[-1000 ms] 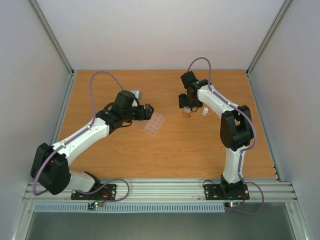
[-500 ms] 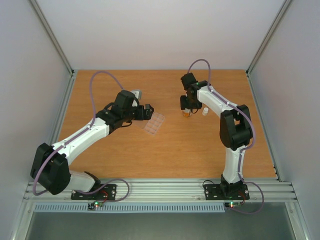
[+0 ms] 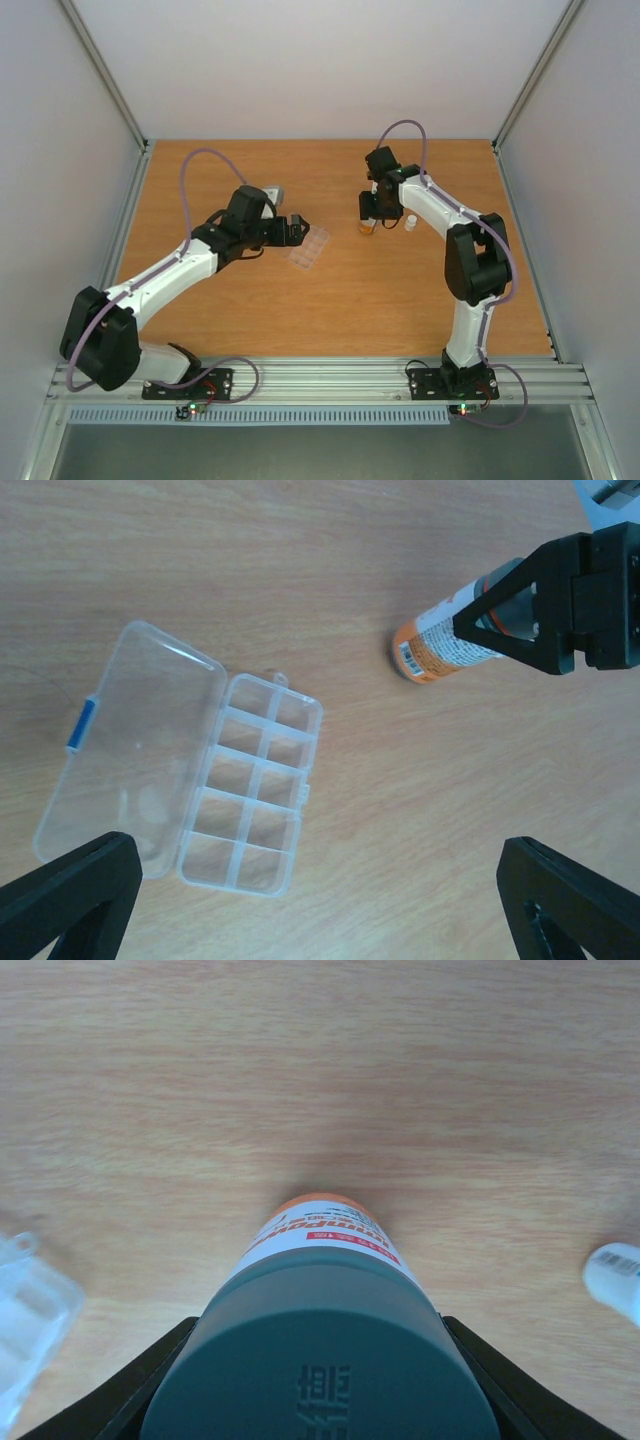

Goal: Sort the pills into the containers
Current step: Pick up the pill bottle at the center of the board.

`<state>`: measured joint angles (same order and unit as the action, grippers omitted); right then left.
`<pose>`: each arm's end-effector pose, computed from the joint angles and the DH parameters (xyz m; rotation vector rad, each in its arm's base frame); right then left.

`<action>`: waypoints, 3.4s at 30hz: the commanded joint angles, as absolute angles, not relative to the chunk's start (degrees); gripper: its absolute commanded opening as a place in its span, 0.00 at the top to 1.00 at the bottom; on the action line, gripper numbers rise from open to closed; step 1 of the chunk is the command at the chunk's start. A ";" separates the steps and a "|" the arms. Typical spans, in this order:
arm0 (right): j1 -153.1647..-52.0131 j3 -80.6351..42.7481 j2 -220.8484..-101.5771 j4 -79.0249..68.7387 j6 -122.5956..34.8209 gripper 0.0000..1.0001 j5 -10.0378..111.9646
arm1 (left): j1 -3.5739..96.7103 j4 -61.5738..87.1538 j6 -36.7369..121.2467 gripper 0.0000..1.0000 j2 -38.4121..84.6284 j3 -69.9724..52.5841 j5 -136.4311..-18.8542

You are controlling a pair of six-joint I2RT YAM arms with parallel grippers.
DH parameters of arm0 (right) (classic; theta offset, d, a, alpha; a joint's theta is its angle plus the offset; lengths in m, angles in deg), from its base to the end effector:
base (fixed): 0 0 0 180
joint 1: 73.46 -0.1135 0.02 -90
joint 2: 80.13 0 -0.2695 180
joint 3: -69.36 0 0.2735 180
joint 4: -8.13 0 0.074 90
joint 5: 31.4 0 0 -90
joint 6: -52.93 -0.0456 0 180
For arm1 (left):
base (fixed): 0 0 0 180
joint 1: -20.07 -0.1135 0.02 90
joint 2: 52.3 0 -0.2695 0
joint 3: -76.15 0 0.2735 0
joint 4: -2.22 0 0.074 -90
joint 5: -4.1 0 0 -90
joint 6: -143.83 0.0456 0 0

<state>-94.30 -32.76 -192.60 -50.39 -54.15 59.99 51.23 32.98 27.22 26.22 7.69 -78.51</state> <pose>0.4071 0.1538 0.2019 -0.0850 2.7805 0.1367 0.2758 -0.1736 0.2519 0.1639 2.3626 -0.6572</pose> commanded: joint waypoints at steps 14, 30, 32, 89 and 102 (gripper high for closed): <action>-102.41 -19.53 -166.06 -32.71 -59.10 0.76 25.37 | 36.51 -4.51 3.30 0.01 16.95 27.88 -40.19; -106.68 -6.64 -158.36 -15.33 -71.14 0.78 8.32 | 35.16 -26.46 -17.80 0.01 4.22 42.32 -37.11; -108.04 -5.27 -157.79 -11.64 -74.05 0.78 6.43 | 35.16 -27.28 -17.91 0.01 1.05 44.26 -37.62; -119.25 -3.29 -161.51 3.41 -85.61 0.84 9.91 | 39.58 -16.75 -18.98 0.44 -19.62 48.71 -37.16; -119.25 -5.67 -162.47 -0.97 -82.32 0.47 10.00 | 39.58 -16.31 -17.03 0.50 -18.34 49.21 -39.93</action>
<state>-118.41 -2.88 -161.17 1.04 -84.75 9.00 38.96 -16.35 -19.77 -19.26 50.02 -38.92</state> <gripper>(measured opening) 0.560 0.601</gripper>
